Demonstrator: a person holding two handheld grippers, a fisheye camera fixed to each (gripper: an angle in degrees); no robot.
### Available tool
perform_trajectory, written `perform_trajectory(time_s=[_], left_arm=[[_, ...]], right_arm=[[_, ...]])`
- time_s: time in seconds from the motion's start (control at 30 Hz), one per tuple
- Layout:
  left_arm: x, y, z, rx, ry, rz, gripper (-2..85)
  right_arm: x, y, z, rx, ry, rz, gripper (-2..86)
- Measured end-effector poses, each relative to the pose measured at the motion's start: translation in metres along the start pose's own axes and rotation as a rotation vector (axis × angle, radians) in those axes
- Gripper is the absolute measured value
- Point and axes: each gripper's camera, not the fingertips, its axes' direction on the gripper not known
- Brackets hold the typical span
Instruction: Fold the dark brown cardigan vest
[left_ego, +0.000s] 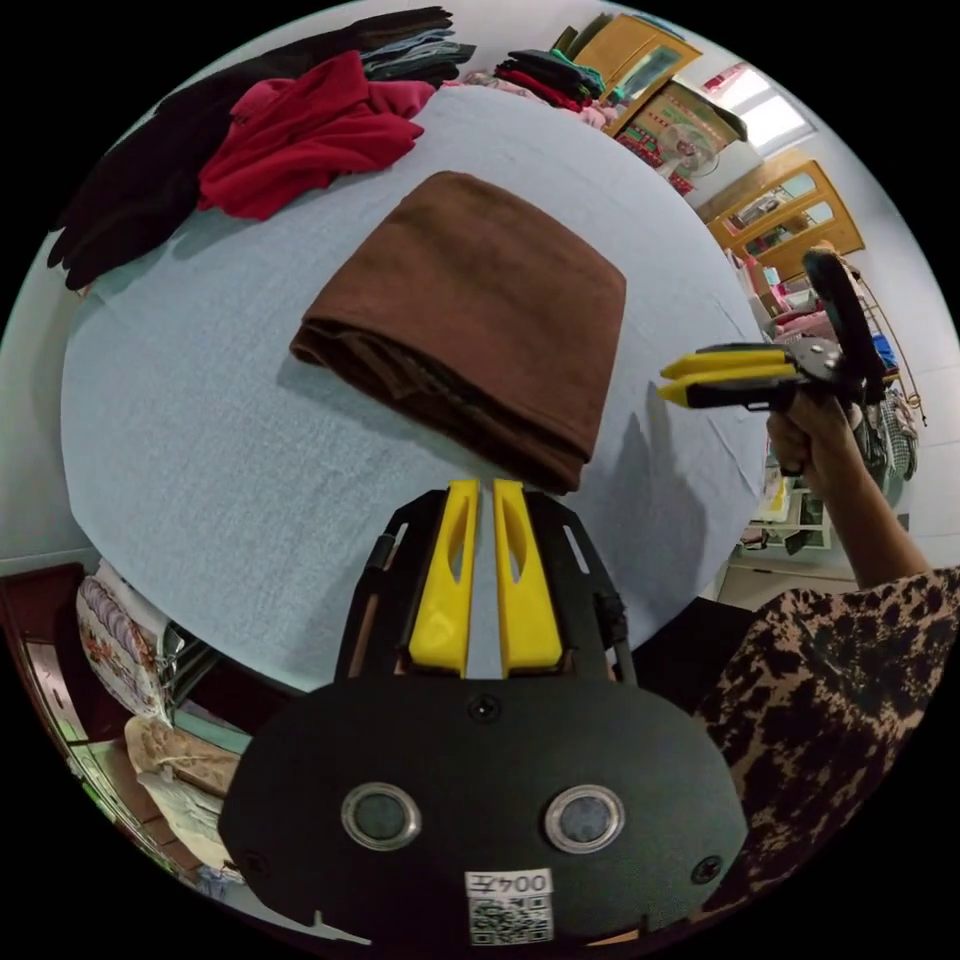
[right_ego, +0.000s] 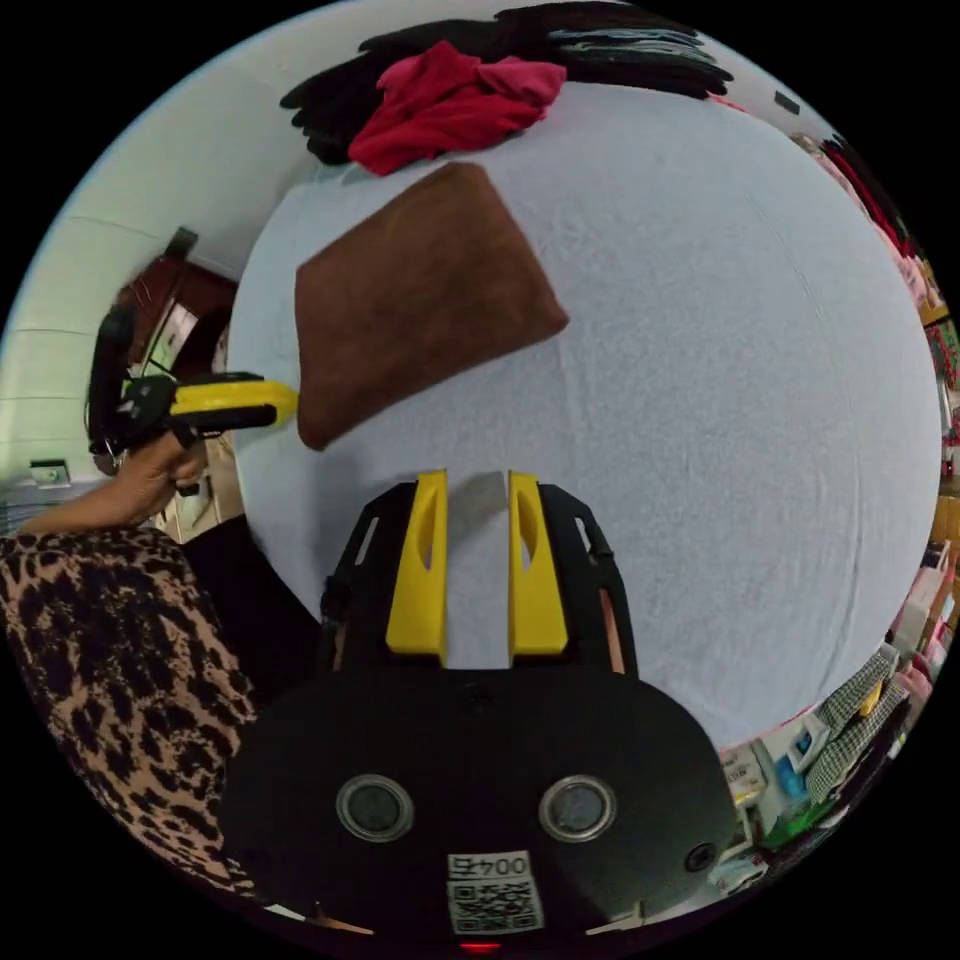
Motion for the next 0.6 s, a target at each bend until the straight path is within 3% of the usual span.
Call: perform_trajectory(time_s=[0.1, 0.2, 0.3, 0.37, 0.47, 0.6], left_arm=[[-0.022, 0.002, -0.018, -0.007, 0.051, -0.033, 3.5], [-0.05, 0.003, -0.044, 0.006, 0.12, -0.079, 5.4], [-0.09, 0.009, -0.07, 0.032, 0.264, -0.18, 7.8], [-0.132, 0.021, -0.085, 0.077, 0.478, -0.319, 9.3], [-0.181, 0.04, -0.099, 0.156, 0.731, -0.5, 12.3], [-0.22, 0.056, -0.118, 0.201, 0.864, -0.627, 16.0]], right_arm=[[-0.001, 0.01, 0.007, 0.039, 0.026, 0.032, 8.0], [0.014, 0.015, 0.009, 0.036, -0.07, 0.088, 9.3], [0.043, 0.021, 0.008, 0.098, -0.398, 0.157, 10.4], [0.07, 0.027, 0.019, 0.191, -0.735, 0.247, 12.3], [0.088, 0.026, 0.036, 0.231, -0.89, 0.335, 14.5], [0.091, 0.016, 0.055, 0.186, -0.914, 0.375, 15.5]])
